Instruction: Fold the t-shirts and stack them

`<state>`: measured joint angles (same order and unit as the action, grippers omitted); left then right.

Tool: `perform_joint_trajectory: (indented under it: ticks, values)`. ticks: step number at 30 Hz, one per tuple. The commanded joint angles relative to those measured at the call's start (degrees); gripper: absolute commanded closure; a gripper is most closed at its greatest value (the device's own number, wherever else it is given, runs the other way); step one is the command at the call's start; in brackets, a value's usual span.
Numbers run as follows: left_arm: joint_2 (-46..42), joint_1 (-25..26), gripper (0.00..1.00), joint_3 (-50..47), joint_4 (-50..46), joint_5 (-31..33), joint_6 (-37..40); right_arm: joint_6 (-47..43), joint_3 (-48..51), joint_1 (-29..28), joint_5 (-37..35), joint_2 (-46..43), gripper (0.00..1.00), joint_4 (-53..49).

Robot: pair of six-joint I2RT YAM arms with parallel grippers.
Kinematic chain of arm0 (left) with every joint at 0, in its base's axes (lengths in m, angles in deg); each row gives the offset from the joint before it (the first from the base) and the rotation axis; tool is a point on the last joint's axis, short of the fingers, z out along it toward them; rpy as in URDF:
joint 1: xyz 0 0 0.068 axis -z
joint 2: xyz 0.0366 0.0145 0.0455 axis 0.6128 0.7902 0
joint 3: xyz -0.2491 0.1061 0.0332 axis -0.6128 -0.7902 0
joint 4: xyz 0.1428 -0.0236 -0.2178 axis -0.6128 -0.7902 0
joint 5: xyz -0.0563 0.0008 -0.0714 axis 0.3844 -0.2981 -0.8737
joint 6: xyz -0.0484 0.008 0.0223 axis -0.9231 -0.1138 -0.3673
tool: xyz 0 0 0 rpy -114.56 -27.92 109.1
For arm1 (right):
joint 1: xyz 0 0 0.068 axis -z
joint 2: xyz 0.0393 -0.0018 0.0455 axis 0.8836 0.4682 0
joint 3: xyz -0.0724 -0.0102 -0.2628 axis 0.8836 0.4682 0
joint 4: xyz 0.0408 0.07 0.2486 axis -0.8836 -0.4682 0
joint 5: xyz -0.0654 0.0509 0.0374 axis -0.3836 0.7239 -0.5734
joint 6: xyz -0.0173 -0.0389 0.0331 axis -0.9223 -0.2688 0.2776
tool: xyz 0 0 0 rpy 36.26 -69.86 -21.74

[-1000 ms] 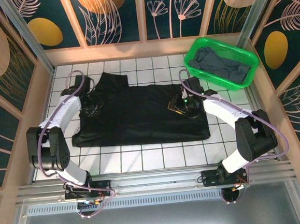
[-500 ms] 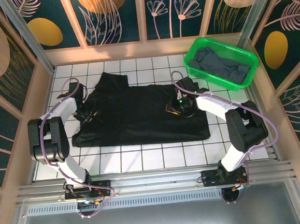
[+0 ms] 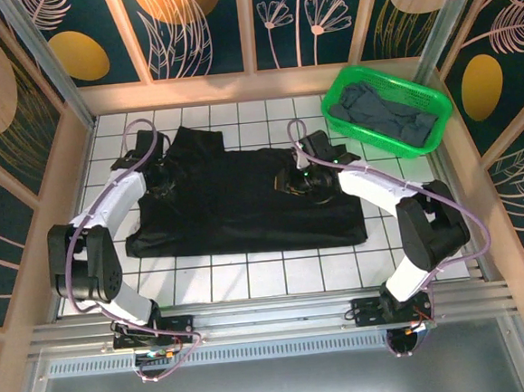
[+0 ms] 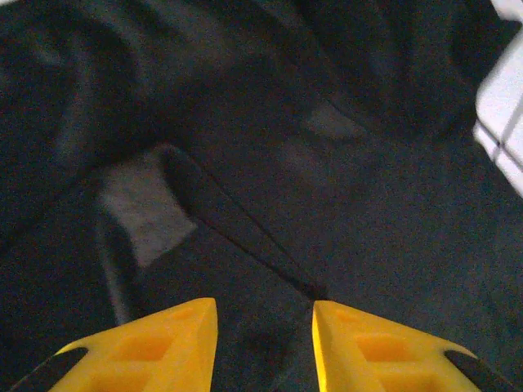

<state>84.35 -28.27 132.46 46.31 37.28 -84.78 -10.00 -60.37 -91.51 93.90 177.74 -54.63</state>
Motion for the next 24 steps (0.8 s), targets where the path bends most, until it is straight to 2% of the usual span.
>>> perform_joint_trajectory:
  ticks: [1,7,16,24]
  values:
    - [4.12,2.87,0.65,-2.41,2.30,-6.30,11.54,-1.27,-1.96,-0.36,3.02,-1.92,0.68,3.45]
    - [11.91,8.41,0.63,3.04,0.25,-3.31,20.09,-2.05,-3.45,-0.36,2.08,-1.54,0.68,1.23]
    - [15.82,10.23,0.64,2.83,1.88,2.74,20.76,0.24,-0.99,-0.19,1.94,-2.85,0.68,2.63]
    - [17.38,10.69,0.71,1.85,4.34,0.38,20.58,-0.09,-1.50,-0.19,1.52,-2.55,0.68,1.93]
